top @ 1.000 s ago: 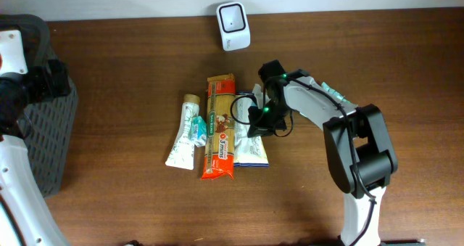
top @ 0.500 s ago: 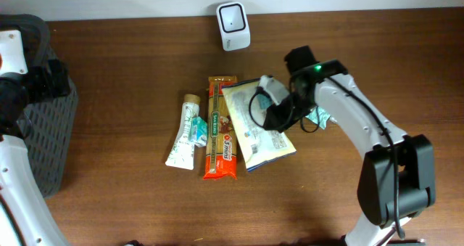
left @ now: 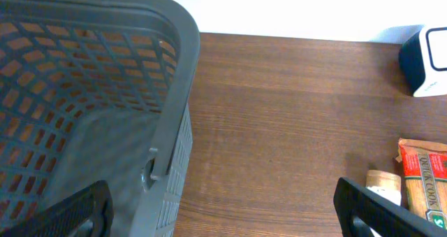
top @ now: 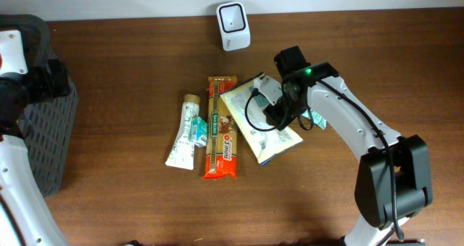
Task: Scan the item barcode
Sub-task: 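Lift the bagged package up to the white scanner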
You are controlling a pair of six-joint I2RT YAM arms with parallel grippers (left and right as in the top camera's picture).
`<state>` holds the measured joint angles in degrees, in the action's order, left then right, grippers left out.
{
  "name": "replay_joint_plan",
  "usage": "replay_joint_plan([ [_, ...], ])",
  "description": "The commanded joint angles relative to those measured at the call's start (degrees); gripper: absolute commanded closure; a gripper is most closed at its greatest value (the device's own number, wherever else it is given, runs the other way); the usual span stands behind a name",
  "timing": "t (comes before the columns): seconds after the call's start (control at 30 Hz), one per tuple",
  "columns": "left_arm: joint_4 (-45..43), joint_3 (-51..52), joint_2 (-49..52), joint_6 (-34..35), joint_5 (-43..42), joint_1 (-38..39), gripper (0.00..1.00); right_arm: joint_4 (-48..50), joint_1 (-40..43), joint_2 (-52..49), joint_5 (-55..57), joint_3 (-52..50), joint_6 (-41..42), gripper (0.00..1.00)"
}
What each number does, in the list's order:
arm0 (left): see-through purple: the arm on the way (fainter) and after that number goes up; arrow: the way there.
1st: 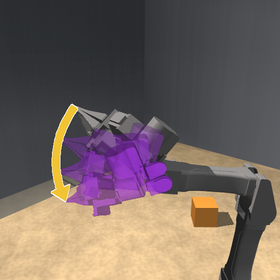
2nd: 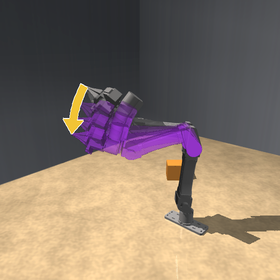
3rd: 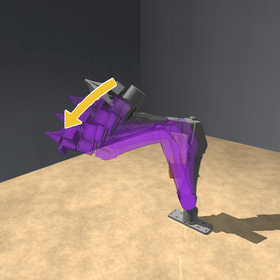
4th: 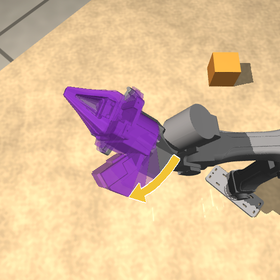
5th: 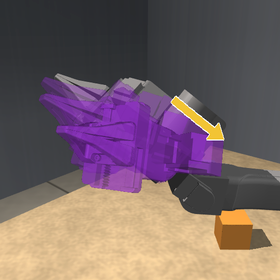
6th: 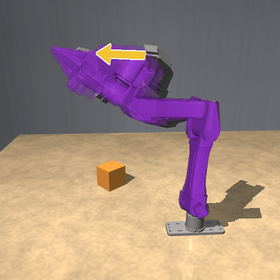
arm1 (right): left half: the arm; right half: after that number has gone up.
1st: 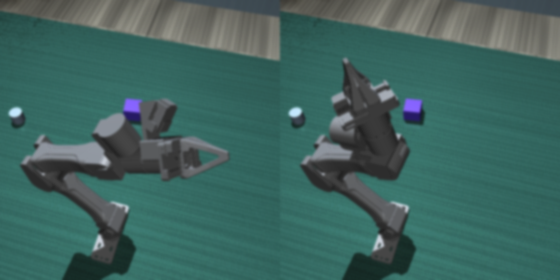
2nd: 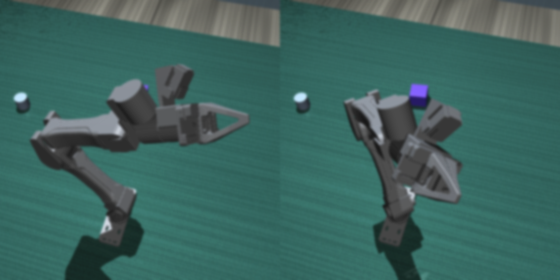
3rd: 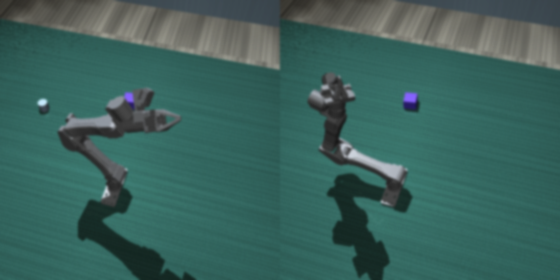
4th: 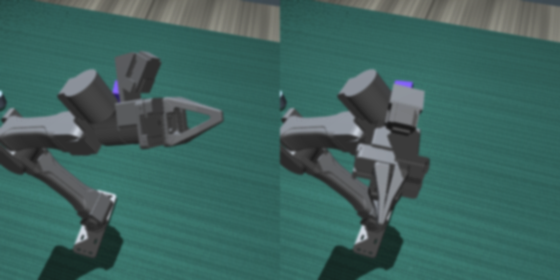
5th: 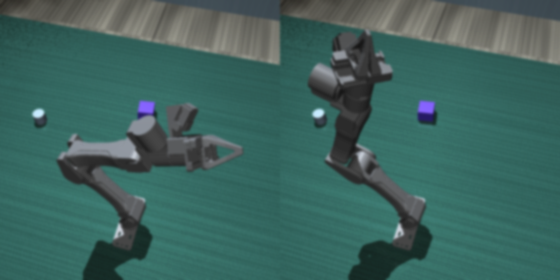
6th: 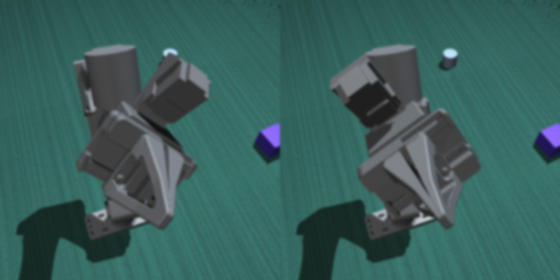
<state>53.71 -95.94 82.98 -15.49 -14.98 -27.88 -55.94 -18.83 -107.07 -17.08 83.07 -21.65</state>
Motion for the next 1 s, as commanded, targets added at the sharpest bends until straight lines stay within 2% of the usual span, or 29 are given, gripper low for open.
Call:
replay_joint_plan([
  [0.0, -0.07, -0.59, -0.28, -0.90, -0.24, -0.15, 0.01, 4.28, 0.50, 0.46, -8.24, 0.17, 13.99, 0.96],
  [0.13, -0.04, -0.59, -0.28, -0.90, -0.24, -0.15, 0.01, 6.03, 6.01, 0.55, -27.02, 1.79, 28.57, 0.96],
  [0.17, -0.07, -0.59, -0.28, -0.90, -0.24, -0.15, 0.01, 5.99, 8.87, 0.61, -33.88, 3.37, 29.27, 0.96],
  [0.23, -0.07, -0.59, -0.28, -0.90, -0.24, -0.15, 0.01, 6.14, 11.98, 0.87, -39.26, 6.23, 31.58, 0.96],
  [0.4, -0.07, -0.59, -0.28, -0.90, -0.24, -0.15, 0.01, 6.27, 13.55, 3.06, -39.34, 17.09, 40.19, 0.96],
  [0.53, -0.07, -0.59, -0.28, -0.90, -0.24, -0.15, 0.01, 6.32, 13.09, 5.66, -39.10, 22.97, 41.70, 0.96],
  [0.6, -0.04, -0.59, -0.28, -0.90, -0.24, -0.15, 0.01, 6.25, 12.44, 6.69, -36.02, 23.52, 41.68, 0.96],
  [0.7, -0.07, -0.59, -0.28, -0.90, -0.24, -0.15, 0.01, 5.07, 8.81, 6.95, -24.28, 23.52, 39.69, 0.96],
  [0.83, -0.07, -0.59, -0.28, -0.90, -0.24, -0.15, 0.01, 4.39, -3.56, 6.43, 10.16, 24.85, 38.07, 0.96],
  [0.97, -0.07, -0.59, -0.28, -0.90, -0.24, -0.15, 0.01, 7.10, -9.79, 2.29, 33.55, 32.46, 29.83, 0.96],
])
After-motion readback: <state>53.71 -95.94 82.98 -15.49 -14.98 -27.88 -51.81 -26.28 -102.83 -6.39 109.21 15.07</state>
